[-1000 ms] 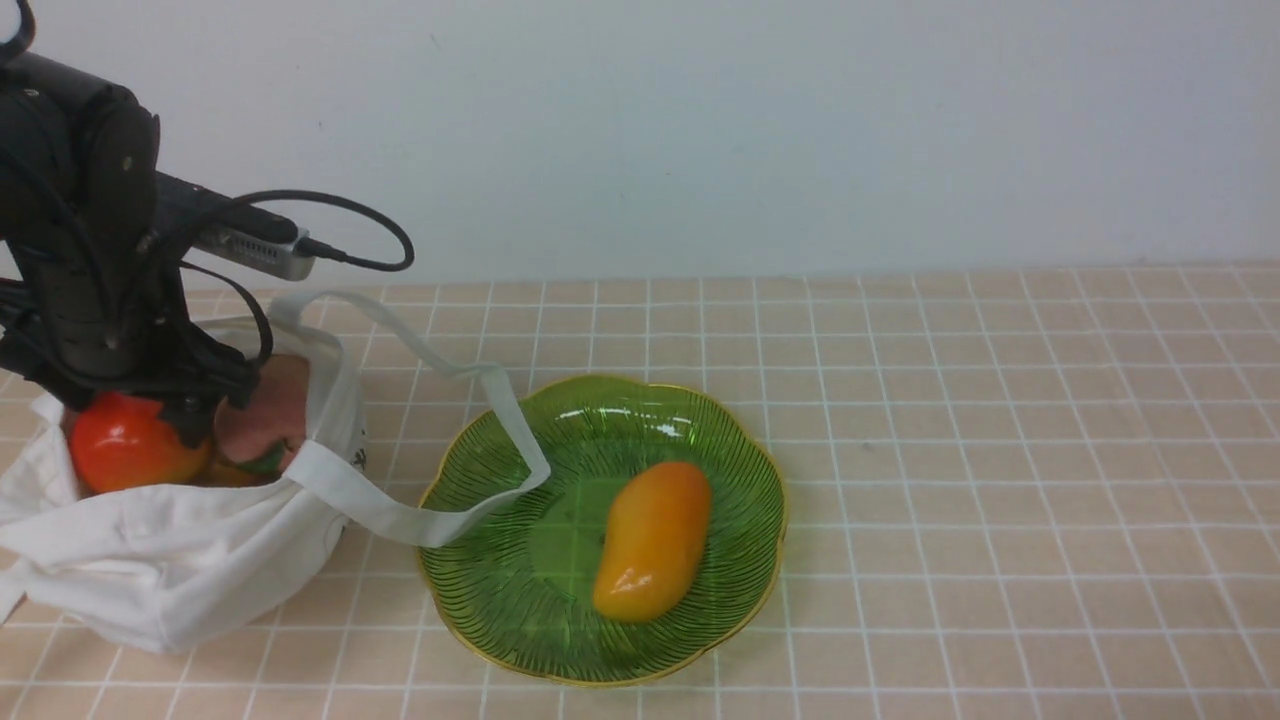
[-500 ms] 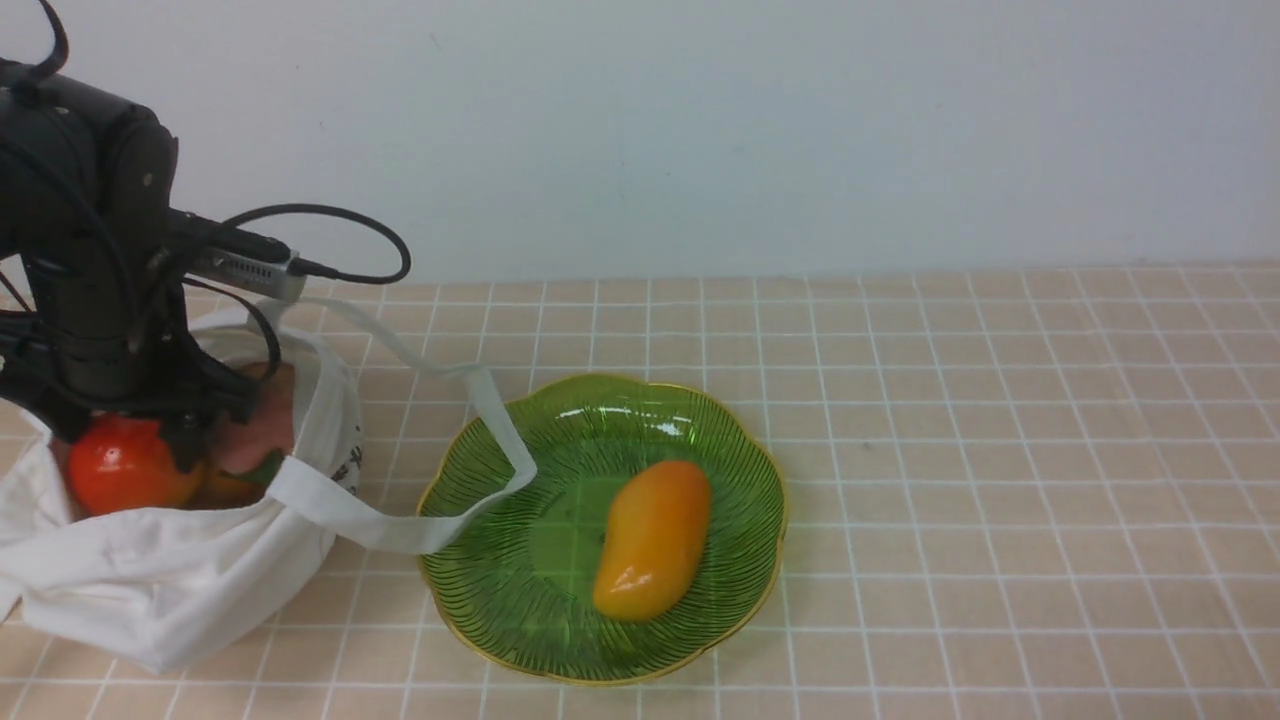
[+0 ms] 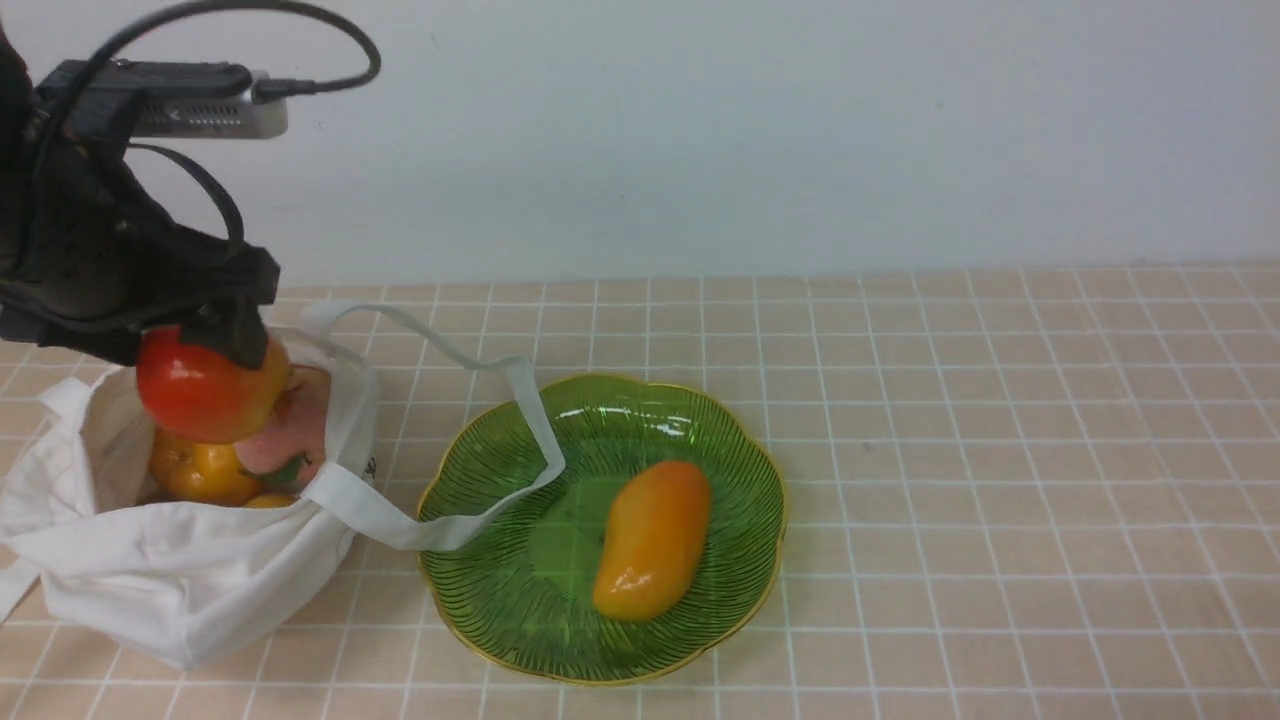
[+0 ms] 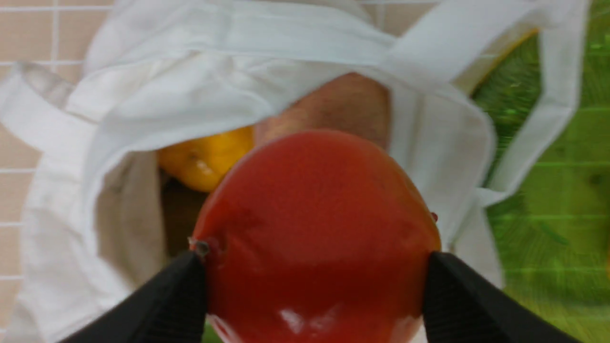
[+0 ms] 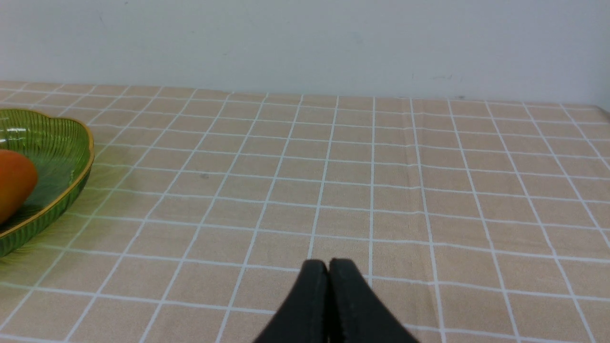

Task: Take the fruit out of the bag on the brown coffee tablecloth and place them on the plate.
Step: 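Move the pomegranate from the bag into the fruit plate with the left gripper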

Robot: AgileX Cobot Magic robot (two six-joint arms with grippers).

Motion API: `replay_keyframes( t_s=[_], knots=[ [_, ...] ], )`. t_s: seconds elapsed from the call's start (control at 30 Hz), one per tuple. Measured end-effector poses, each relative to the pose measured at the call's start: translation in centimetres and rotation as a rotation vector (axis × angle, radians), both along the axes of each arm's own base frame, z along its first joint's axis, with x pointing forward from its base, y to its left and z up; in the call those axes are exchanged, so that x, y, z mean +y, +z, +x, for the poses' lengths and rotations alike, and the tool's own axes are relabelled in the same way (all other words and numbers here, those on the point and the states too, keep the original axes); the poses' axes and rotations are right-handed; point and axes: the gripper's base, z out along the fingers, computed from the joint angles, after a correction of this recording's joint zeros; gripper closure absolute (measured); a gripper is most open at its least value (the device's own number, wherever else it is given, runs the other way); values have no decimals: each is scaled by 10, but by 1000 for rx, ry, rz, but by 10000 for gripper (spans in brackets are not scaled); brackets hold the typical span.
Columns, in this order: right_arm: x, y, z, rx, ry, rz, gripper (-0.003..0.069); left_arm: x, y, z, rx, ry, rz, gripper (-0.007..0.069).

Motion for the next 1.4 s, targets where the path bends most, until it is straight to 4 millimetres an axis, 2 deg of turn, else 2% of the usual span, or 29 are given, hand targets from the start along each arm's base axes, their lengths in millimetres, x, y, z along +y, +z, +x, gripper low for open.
replay_keyframes(
  t_s=[0.13,0.17,0.3,0.47,0.53,0.6,0.73,0.87,1.1,1.4],
  knots=[
    [0,0,0,0,0,0,673,-21,13,-8,-37,-127,-202,97],
    [0,0,0,0,0,0,673,-22,13,-8,-38,-126,-213,97],
    [0,0,0,0,0,0,673,-51,11,-8,-43,-295,-304,102],
    [0,0,0,0,0,0,673,-84,-15,5,10,-399,-307,102],
    [0,0,0,0,0,0,673,-101,-40,15,71,-440,-297,105],
    [0,0,0,0,0,0,673,-107,-55,22,99,-445,-292,105],
    [0,0,0,0,0,0,673,-117,-95,38,163,-437,-272,105],
    [0,0,0,0,0,0,673,-121,-107,41,183,-448,-263,105],
    [0,0,0,0,0,0,673,-124,-108,43,156,-460,-248,105],
    [0,0,0,0,0,0,673,-124,-100,41,130,-472,-244,31]
  ],
)
